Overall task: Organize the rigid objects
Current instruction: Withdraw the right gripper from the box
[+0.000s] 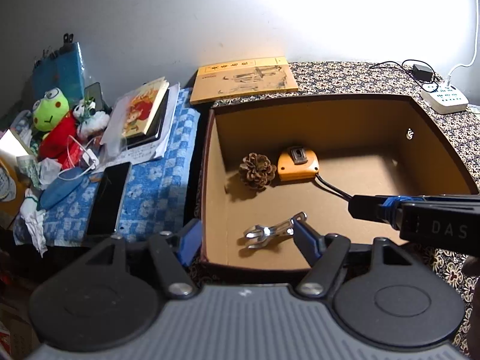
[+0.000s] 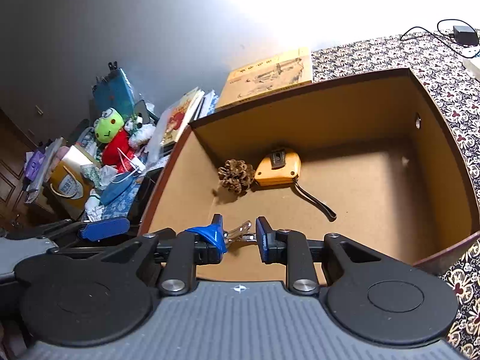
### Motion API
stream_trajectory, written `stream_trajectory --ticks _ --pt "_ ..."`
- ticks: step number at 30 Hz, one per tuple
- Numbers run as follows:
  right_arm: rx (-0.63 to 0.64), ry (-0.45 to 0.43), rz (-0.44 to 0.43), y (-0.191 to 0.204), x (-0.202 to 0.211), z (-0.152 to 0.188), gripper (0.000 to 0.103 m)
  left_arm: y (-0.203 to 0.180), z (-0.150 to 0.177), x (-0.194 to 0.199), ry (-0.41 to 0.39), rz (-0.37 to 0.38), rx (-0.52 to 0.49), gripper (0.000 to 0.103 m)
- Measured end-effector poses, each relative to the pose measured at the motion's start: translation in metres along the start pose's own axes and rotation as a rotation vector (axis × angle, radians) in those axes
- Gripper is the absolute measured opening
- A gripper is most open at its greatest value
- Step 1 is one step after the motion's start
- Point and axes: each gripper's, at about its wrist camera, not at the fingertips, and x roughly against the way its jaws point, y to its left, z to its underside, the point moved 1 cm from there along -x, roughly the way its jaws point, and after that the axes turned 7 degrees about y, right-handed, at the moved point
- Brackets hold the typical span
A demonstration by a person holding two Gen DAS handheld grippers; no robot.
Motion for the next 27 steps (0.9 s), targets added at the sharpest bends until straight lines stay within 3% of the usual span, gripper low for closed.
stream_trajectory --ticks 14,27 --pt "0.075 -0.042 -0.047 0.021 0.02 0.035 0.006 0.01 0.025 0.013 0.015 -0.036 0.035 0.076" --pt "0.044 0.07 -0.038 0.02 0.006 0.061 0.008 0.013 0.051 0.004 0.072 -0.045 0.062 0.084"
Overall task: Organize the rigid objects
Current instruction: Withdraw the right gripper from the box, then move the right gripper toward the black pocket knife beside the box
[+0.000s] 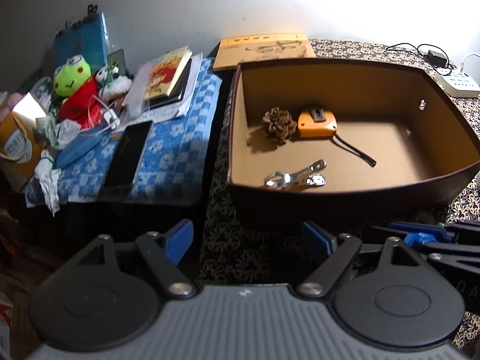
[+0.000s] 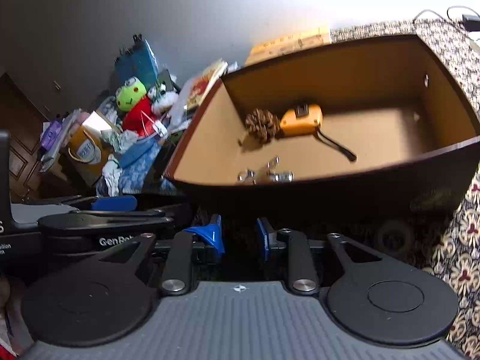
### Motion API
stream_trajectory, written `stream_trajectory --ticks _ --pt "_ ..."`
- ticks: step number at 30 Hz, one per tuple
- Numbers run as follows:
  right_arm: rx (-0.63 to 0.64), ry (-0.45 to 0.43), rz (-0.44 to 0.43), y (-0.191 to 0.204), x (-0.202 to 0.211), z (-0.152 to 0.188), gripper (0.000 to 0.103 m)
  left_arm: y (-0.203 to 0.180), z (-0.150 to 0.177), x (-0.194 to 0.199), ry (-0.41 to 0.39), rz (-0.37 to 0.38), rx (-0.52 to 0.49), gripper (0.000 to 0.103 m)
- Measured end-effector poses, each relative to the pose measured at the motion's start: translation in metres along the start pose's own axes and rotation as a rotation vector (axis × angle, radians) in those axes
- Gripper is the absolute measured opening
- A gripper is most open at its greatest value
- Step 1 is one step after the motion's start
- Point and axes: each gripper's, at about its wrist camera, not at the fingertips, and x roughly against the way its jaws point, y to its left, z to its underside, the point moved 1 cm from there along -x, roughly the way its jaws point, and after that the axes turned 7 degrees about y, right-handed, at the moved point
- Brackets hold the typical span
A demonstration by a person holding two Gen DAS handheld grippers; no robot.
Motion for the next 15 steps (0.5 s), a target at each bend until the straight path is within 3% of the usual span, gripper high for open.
stream_trajectory --ticks 5,15 --pt "-0.037 0.038 -0.001 -0.01 -0.003 0.012 0.008 0.009 0.013 -0.01 0.034 0.028 0.028 0.084" --pt "-0.166 0.148 -0.041 -0.036 -0.016 0.033 0.008 0.009 0.06 -0.026 0.068 0.197 -0.027 0.086"
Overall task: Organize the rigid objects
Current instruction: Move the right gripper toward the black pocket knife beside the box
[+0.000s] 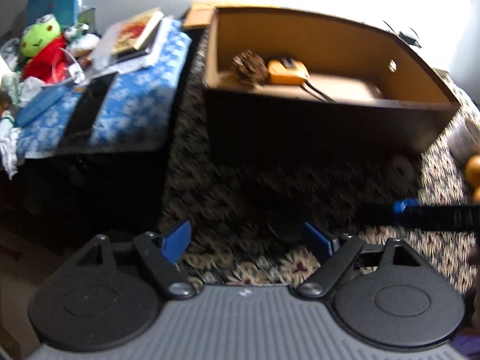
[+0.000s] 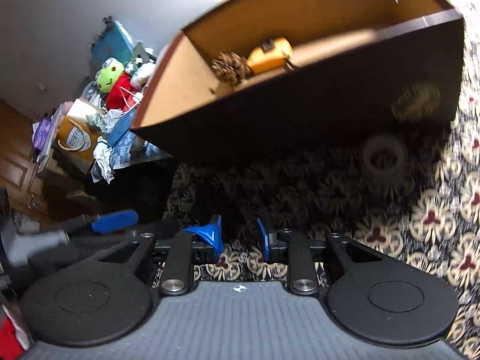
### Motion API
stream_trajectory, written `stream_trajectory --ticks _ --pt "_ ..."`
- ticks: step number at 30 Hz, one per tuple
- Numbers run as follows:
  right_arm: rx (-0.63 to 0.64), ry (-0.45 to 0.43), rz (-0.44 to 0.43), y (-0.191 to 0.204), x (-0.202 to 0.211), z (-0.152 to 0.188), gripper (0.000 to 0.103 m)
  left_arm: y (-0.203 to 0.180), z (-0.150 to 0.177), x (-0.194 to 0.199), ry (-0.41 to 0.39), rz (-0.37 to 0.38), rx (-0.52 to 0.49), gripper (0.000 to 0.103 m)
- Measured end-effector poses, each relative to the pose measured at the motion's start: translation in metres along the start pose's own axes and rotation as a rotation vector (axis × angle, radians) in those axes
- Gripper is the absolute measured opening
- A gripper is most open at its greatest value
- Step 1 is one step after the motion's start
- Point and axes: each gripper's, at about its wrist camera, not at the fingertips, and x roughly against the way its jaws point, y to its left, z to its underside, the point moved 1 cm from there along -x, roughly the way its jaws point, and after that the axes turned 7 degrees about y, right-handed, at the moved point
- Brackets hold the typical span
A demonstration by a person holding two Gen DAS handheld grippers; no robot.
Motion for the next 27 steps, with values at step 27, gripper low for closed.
stream_trajectory --ticks 27 --pt "0.074 0.091 -0.095 0.013 -0.057 -0.031 0.013 -0.021 -0.001 -0.052 -0.039 0.065 -0.009 0.086"
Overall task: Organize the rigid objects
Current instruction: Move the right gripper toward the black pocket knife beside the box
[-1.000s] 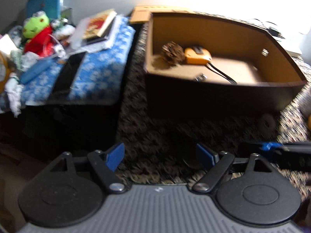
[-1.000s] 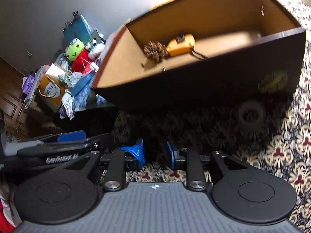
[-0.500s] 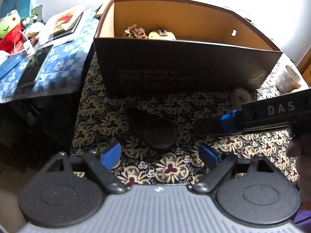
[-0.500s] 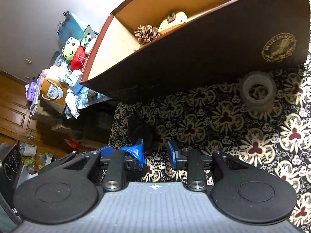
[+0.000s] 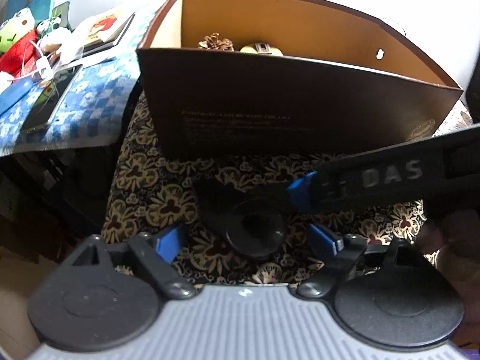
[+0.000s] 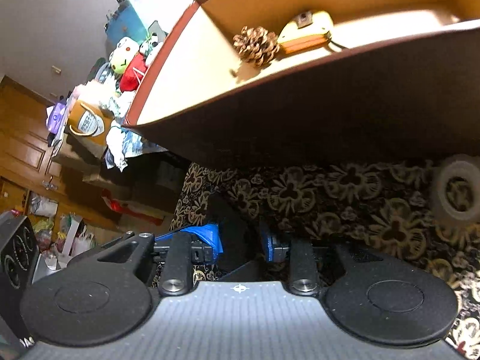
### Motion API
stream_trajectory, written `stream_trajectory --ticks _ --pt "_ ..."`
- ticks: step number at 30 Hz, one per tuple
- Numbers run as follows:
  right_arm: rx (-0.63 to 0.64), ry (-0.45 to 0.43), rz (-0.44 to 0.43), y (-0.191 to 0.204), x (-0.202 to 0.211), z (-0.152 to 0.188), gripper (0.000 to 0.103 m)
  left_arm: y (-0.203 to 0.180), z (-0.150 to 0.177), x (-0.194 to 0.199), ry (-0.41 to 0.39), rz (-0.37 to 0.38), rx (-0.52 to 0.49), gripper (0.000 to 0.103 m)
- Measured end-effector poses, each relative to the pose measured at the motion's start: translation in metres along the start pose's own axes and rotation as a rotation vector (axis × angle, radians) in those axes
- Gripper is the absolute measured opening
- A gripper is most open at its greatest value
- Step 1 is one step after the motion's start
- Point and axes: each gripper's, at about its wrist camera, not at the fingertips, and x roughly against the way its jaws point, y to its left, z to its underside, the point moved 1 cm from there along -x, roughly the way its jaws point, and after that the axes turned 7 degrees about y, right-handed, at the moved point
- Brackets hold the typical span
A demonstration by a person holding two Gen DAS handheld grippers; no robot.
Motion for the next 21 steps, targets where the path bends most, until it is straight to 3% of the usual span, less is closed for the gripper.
stream_trajectory --ticks 2,6,8,16,21 --pt "0.003 0.01 -0.002 0.0 -0.004 -0.001 0.013 -0.002 0.0 -0.004 0.005 -0.003 -0.013 0.068" --pt "0.0 0.007 -0.013 -0.002 -0.008 0.0 0.012 -0.005 -0.001 -0.006 -0.013 -0.038 -0.042 0.065" --pt "-0.004 0.004 -0.022 -0.004 -0.008 0.0 0.012 -0.006 -0.001 -0.007 -0.023 -0.043 -0.057 0.057" --pt "-0.02 0.017 -0.035 -0.013 0.001 -0.001 0.013 -0.014 -0.001 -0.004 -0.016 -0.006 -0.083 0.056" --pt "-0.068 0.047 -0.026 -0.026 0.019 0.01 0.012 -0.037 0.007 0.008 -0.023 0.063 -0.179 0.057"
